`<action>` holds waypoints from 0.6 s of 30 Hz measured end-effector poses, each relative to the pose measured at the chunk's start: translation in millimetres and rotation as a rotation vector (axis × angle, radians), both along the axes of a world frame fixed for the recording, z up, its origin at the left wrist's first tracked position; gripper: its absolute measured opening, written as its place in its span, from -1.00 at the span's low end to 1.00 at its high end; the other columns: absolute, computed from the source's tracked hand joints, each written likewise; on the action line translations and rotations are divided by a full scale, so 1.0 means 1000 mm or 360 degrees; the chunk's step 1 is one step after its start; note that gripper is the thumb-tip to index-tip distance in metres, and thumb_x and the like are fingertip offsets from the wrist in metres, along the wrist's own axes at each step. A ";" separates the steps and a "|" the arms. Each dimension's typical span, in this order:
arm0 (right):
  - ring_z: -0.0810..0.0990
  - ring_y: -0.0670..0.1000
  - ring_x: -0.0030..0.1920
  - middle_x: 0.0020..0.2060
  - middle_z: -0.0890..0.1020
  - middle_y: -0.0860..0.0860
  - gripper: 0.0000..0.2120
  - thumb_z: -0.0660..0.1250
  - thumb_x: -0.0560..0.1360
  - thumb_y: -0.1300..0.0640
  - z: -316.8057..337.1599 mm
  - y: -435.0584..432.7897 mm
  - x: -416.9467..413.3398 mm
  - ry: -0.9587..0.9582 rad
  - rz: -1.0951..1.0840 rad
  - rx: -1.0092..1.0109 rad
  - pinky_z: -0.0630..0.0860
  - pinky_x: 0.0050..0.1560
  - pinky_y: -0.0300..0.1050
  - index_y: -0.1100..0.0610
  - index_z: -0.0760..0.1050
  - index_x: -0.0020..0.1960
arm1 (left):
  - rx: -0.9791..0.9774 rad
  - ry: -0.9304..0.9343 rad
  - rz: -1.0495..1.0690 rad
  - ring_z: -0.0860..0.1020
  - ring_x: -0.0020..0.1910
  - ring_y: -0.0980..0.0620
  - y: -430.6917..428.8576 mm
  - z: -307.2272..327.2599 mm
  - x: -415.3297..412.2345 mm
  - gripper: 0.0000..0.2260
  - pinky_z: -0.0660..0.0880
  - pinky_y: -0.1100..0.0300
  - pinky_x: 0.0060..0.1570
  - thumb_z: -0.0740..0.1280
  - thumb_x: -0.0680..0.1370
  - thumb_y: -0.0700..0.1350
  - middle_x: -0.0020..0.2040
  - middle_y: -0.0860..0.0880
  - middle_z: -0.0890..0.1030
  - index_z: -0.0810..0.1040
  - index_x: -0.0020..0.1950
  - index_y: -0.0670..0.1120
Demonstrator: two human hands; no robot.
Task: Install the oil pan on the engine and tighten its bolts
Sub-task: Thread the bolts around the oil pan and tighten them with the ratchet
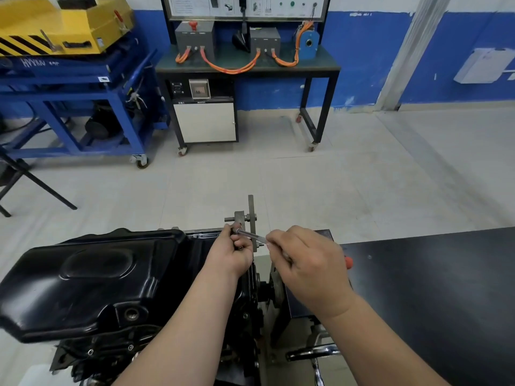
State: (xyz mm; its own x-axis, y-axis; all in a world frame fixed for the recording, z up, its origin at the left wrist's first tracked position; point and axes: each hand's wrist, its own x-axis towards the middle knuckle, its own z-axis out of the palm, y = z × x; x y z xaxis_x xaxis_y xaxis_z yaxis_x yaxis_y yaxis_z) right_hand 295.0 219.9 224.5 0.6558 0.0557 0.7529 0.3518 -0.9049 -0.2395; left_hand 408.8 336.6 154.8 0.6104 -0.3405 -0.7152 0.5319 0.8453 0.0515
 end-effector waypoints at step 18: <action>0.50 0.01 -0.07 -0.09 0.60 -0.08 -0.85 0.18 0.54 0.02 0.039 0.003 0.097 0.0952 0.0056 -0.0182 0.32 -0.22 -0.12 -0.06 0.50 0.04 | 0.2168 -0.0629 -0.2646 0.13 -0.76 0.14 0.009 0.011 0.070 -0.72 0.10 0.47 -0.66 0.15 0.55 -0.16 -0.69 0.05 0.27 0.44 -0.35 -0.12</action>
State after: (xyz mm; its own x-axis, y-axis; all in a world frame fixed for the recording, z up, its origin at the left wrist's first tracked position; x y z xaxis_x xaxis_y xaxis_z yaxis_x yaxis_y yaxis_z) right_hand 391.9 222.8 263.8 0.9595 0.1438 0.2424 0.2164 -0.9269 -0.3066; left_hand 479.0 345.3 165.6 0.5112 -0.1003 -0.8536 0.3481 -0.8839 0.3123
